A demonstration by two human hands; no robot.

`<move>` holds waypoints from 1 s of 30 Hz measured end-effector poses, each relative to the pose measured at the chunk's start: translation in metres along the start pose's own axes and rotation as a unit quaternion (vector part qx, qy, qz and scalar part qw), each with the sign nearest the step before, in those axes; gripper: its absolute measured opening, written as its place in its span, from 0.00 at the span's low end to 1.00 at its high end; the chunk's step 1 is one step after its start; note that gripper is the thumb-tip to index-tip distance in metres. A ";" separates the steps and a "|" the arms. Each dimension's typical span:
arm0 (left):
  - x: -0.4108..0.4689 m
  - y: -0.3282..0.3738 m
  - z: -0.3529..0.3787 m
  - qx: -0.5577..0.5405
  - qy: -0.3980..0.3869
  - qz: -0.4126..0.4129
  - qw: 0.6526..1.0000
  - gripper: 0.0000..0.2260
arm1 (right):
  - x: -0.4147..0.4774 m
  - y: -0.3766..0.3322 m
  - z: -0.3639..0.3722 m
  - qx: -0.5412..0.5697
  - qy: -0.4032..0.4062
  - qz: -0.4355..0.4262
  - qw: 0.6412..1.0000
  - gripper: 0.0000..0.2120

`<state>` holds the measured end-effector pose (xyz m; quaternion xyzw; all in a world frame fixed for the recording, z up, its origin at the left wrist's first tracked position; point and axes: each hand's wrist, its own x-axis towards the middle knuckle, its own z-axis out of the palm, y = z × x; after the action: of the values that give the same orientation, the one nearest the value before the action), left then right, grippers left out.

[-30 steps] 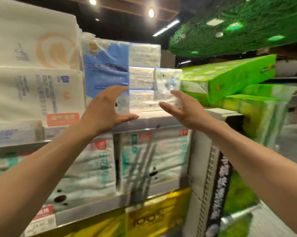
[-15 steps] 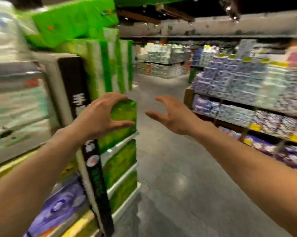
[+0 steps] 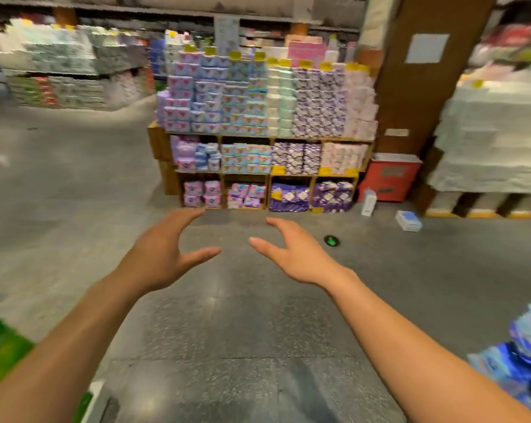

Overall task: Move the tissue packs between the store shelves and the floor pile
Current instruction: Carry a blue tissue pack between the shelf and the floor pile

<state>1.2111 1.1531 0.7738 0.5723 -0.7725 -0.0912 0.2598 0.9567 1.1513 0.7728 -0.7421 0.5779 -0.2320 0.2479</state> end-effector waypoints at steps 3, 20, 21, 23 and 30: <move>0.082 0.004 0.050 -0.036 -0.050 0.033 0.998 0.40 | 0.039 0.054 -0.032 0.010 0.042 0.073 0.996 0.37; 0.458 0.136 0.345 -0.085 -0.267 0.197 0.939 0.40 | 0.150 0.383 -0.165 0.131 0.247 0.366 0.888 0.35; 0.478 0.150 0.363 -0.083 -0.272 0.198 0.938 0.40 | 0.158 0.406 -0.179 0.133 0.245 0.373 0.885 0.36; 0.519 0.178 0.391 -0.088 -0.273 0.197 0.938 0.44 | 0.178 0.447 -0.215 0.131 0.233 0.378 0.886 0.36; 0.672 0.261 0.478 -0.106 -0.274 0.192 0.936 0.36 | 0.261 0.571 -0.332 0.125 0.220 0.384 0.888 0.36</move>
<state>0.6094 0.5377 0.6820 0.3347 -0.8950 -0.2738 0.1094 0.3816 0.7444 0.6799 -0.3548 0.8238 -0.3460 0.2753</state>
